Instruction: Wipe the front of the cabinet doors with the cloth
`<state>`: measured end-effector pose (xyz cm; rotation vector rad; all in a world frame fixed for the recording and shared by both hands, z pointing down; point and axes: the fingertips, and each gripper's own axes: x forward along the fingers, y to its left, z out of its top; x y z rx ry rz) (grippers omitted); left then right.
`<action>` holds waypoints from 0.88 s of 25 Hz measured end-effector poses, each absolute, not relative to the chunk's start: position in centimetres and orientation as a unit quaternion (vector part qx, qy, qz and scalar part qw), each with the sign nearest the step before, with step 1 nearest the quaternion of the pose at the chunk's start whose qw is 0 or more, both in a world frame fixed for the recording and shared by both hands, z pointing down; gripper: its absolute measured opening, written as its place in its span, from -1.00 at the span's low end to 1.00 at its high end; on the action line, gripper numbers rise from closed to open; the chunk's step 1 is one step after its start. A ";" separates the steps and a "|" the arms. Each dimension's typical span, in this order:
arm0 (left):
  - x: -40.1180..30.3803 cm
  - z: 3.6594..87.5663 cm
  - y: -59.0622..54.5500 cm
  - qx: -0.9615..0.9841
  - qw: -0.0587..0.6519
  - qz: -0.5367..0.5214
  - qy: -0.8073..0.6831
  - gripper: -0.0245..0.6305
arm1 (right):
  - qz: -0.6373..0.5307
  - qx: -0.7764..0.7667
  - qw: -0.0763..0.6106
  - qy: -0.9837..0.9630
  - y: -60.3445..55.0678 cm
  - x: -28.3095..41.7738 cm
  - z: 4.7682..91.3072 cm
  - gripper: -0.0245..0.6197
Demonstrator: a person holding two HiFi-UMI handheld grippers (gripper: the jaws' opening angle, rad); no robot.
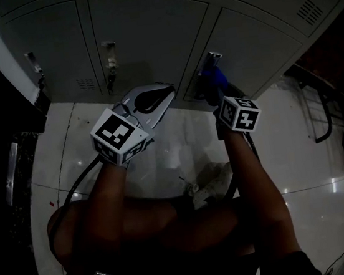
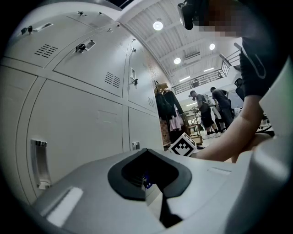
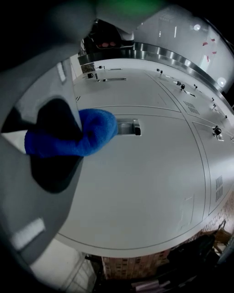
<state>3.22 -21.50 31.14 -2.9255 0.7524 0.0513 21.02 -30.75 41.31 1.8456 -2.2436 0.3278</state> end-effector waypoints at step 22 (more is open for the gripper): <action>3.4 32.0 -21.4 -0.968 0.055 0.008 0.245 -0.91 | 0.157 0.736 0.063 -0.655 -27.9 34.9 42.7 -0.68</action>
